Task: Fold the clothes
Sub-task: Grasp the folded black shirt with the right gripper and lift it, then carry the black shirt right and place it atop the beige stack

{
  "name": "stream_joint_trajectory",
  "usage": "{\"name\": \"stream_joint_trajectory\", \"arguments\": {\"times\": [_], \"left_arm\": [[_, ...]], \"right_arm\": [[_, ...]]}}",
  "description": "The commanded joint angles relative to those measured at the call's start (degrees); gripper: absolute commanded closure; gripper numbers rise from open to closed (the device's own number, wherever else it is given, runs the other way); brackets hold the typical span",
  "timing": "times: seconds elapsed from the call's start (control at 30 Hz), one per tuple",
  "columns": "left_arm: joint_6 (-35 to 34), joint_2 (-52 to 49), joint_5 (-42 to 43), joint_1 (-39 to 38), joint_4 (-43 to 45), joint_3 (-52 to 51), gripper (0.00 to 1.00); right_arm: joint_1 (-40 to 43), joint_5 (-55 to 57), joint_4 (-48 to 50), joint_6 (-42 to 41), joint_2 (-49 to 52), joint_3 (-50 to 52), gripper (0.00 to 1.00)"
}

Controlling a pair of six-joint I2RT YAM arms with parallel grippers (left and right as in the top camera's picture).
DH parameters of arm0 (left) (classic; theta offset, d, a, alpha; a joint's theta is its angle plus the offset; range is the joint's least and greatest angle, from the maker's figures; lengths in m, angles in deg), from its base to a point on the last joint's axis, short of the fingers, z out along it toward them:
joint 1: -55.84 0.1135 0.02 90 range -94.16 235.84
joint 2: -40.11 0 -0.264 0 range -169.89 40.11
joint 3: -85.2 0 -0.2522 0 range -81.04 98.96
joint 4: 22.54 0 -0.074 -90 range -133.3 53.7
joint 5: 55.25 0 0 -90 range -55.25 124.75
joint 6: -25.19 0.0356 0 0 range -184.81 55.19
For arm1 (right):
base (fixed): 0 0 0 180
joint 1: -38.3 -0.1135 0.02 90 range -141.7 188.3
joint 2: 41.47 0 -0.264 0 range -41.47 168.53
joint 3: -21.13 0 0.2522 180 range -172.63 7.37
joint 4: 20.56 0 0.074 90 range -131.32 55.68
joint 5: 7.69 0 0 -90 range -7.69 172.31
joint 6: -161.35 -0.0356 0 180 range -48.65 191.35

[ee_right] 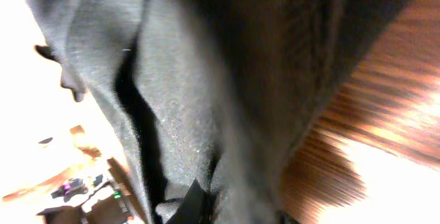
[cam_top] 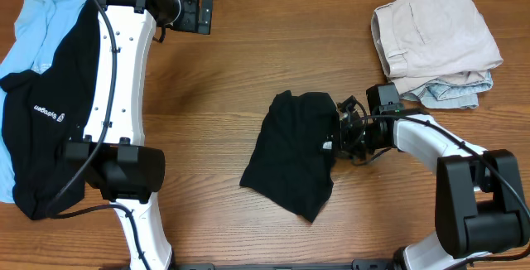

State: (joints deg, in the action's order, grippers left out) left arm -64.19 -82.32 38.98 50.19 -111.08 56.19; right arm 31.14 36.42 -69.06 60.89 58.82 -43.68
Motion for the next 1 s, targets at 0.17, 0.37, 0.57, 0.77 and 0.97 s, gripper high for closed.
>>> {"name": "stream_joint_trajectory", "arguments": {"times": [0.17,0.37,0.57,0.77,0.97], "left_arm": [[1.1,-0.2,-0.2,0.0,0.0,0.8,0.0],[1.1,-0.2,-0.2,0.0,0.0,0.8,0.0],[1.1,-0.2,-0.2,0.0,0.0,0.8,0.0],[1.1,-0.2,-0.2,0.0,0.0,0.8,0.0],[1.1,-0.2,-0.2,0.0,0.0,0.8,0.0]], "right_arm": [[-0.2,-6.5,-2.2,0.0,-5.5,-13.2,0.96],[-0.2,-5.7,-3.1,-0.7,-7.3,-21.5,0.96],[0.1,2.4,-2.5,-3.4,-7.3,-28.4,0.96],[5.2,9.4,6.1,-14.1,-7.3,-33.4,0.96],[13.7,12.7,16.6,-24.9,-7.2,-33.5,0.96]]}}
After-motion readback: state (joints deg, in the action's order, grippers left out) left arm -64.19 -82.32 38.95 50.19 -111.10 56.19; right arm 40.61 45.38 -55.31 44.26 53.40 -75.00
